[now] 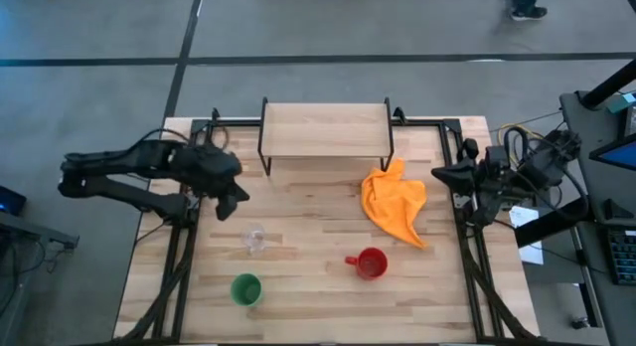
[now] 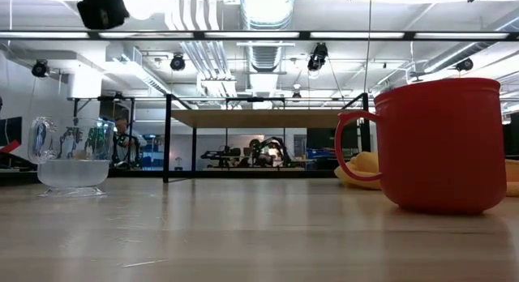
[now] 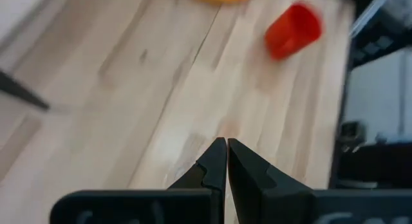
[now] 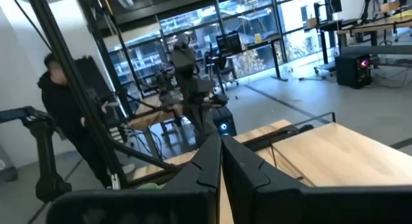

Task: Stack small to large cups/mugs on shelf
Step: Put the transparent mug on the shelf

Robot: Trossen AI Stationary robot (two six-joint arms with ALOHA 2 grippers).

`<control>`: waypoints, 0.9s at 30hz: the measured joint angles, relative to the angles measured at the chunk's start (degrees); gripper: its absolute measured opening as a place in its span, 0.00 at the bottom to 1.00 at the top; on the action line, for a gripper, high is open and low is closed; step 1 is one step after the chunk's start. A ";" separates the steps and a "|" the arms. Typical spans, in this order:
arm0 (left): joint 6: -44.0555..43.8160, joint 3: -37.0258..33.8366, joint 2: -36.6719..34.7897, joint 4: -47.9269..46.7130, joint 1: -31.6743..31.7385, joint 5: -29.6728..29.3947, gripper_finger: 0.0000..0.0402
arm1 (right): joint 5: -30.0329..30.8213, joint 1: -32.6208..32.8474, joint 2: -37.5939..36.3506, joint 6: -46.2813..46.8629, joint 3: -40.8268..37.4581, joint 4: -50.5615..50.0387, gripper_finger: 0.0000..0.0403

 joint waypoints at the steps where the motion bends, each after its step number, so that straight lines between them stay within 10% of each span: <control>1: -0.01 0.00 1.17 -0.75 0.00 0.39 0.00 | 0.00 0.00 0.73 -0.06 0.62 -0.47 0.02; 16: 3.23 -0.14 17.05 -16.41 -0.25 3.72 0.17 | -0.02 0.00 8.49 0.05 4.95 -2.48 0.02; 27: 0.08 -3.85 23.21 -6.26 -4.43 2.66 0.20 | -0.03 -0.02 10.65 1.05 4.86 -2.66 0.02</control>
